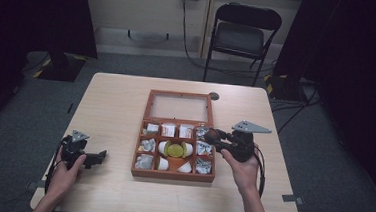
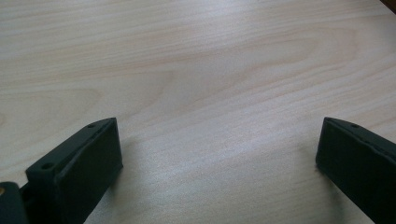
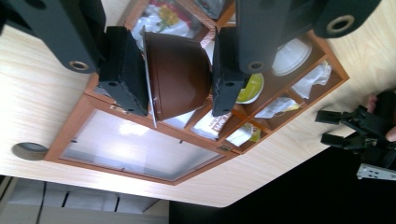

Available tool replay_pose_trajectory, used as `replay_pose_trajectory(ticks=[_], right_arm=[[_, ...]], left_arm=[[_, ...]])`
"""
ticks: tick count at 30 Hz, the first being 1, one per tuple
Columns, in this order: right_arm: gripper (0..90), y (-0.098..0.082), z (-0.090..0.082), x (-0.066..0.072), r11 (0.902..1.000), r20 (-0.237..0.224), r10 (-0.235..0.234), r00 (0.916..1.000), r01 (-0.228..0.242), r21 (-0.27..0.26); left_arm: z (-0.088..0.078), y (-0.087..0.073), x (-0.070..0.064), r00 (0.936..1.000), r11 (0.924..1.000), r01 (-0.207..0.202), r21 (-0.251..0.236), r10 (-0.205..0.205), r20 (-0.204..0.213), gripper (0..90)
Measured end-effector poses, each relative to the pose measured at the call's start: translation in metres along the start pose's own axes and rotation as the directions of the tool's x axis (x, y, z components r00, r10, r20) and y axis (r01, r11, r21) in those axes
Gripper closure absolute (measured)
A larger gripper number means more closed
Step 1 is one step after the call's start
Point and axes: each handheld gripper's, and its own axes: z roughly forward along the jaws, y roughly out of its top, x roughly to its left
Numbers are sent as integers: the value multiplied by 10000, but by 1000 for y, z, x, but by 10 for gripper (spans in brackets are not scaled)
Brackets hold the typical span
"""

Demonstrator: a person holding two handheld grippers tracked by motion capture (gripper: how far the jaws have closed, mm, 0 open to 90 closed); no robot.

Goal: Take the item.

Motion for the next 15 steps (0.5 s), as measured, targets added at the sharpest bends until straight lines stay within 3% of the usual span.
replay_pose_trajectory(ticks=[15], right_arm=[[576, -2, -12, -17, 9992, 420, 339, 9985, -330, -209]], left_arm=[[0, 0, 0, 10000, 10000, -3, 3, 3, -1, 0]])
